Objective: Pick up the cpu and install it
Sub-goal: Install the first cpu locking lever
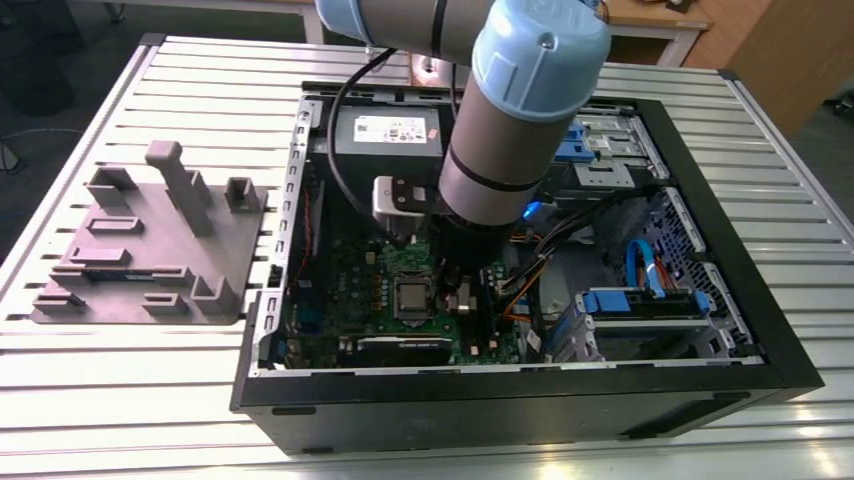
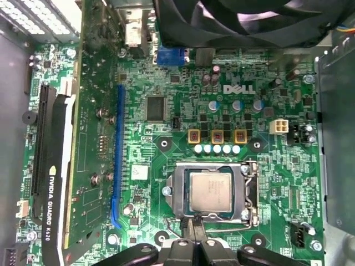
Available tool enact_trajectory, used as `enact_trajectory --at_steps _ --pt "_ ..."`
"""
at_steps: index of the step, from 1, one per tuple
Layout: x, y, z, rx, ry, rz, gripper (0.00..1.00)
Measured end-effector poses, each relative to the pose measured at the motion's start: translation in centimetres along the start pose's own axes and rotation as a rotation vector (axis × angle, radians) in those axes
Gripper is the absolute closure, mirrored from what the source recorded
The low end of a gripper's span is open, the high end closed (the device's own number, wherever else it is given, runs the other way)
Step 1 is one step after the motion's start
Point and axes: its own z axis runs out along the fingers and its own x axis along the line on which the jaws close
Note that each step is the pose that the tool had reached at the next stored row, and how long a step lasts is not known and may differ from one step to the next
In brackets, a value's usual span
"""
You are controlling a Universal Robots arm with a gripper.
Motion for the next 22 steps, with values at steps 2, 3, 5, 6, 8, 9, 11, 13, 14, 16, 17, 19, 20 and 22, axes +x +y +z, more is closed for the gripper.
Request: enact_trajectory --at_steps 2,3,5,6,8,9,11,13,14,16,17,19,20,22 --pt "0.02 -0.02 0.12 0.0001 0.0000 0.000 0.90" --pt "0.02 -0.03 0.17 0.0000 0.0001 0.000 0.90" --pt "0.02 -0.04 0.28 0.0001 0.0001 -0.001 0.90" --pt "0.01 -0.05 0.36 0.0001 0.0002 -0.002 0.90" --pt "0.01 0.00 0.48 0.0005 0.0013 -0.014 0.90" --pt "0.01 0.03 0.53 0.0007 0.0015 -0.019 0.90" --pt "0.01 0.04 0.60 0.0009 0.0016 -0.021 0.90" --pt "-0.01 0.04 0.77 0.0010 0.0016 -0.022 0.90" --pt "0.00 0.04 0.82 0.0010 0.0017 -0.022 0.90" --pt "0.00 0.04 0.85 0.0010 0.0018 -0.022 0.90" --pt "0.00 0.04 0.86 0.0010 0.0015 -0.022 0.90" --pt "-0.01 0.03 0.91 0.0010 0.0009 -0.022 0.90" --pt "-0.01 0.03 0.93 0.0010 0.0009 -0.022 0.90" --pt "-0.01 0.02 0.99 0.0010 0.0008 -0.023 0.90"
